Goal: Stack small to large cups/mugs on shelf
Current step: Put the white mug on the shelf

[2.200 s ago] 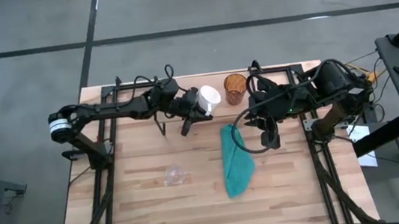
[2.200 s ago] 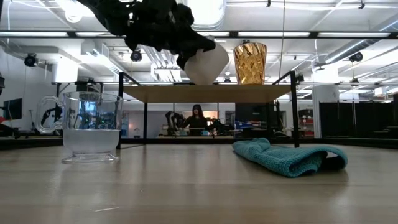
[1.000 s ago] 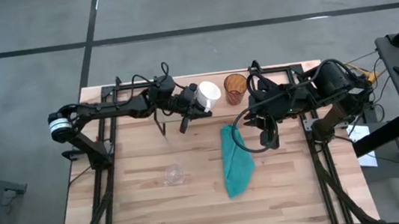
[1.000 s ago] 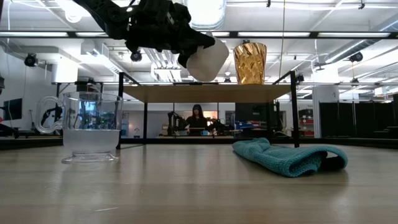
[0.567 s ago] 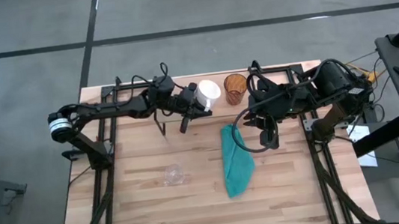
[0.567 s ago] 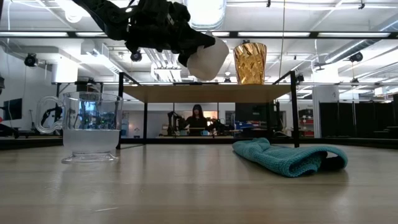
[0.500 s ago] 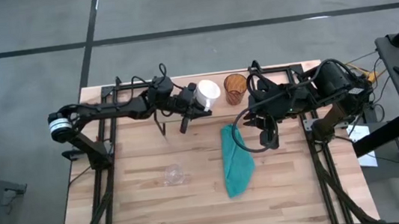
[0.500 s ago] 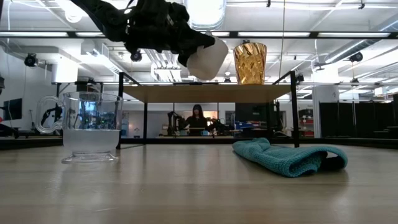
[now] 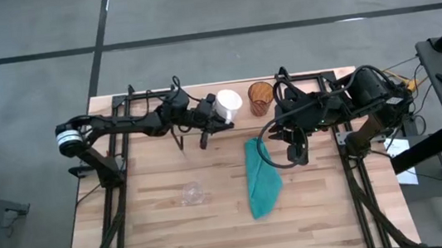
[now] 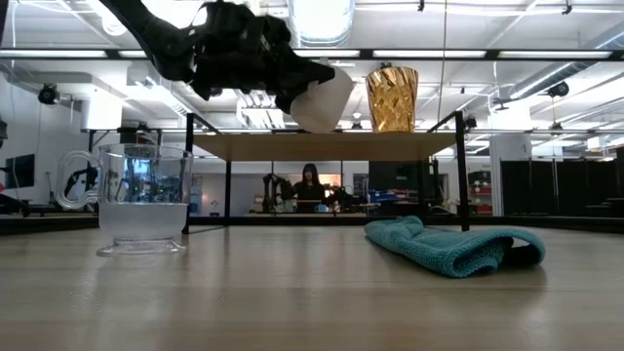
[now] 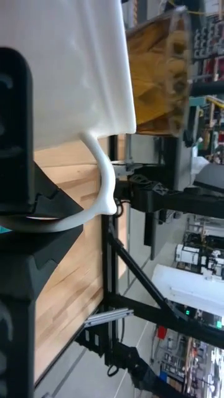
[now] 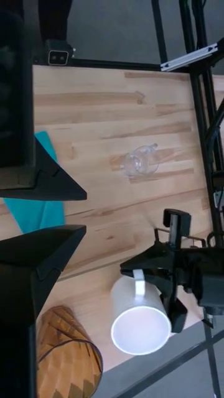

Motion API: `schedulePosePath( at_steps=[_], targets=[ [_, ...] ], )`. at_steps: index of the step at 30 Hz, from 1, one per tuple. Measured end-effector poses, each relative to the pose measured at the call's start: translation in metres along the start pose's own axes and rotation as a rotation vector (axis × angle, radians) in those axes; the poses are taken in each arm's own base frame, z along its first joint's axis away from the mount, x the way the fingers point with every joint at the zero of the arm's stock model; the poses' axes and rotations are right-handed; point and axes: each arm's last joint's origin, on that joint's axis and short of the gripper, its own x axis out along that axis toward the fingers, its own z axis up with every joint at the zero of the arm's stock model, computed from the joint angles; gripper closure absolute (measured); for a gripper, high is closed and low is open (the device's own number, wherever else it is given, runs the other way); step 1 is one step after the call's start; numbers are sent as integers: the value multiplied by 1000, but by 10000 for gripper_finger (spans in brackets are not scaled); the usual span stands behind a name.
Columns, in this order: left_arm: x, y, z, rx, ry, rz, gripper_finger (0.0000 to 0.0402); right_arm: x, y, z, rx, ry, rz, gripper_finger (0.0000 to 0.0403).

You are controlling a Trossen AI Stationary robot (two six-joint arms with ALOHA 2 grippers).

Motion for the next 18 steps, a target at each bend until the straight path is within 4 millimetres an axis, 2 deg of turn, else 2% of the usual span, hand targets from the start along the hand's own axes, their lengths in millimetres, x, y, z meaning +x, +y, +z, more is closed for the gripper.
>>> schedulePosePath(
  at_steps=[4,9,18],
  targets=[
    [7,5,-10,-14,3,-1,402,0,0,0,1,-2,1,335],
    [14,9,-8,1,-53,-3,402,0,0,0,1,-4,1,335],
    [16,12,-15,-29,-41,-2,402,0,0,0,1,-5,2,335]
  ],
)
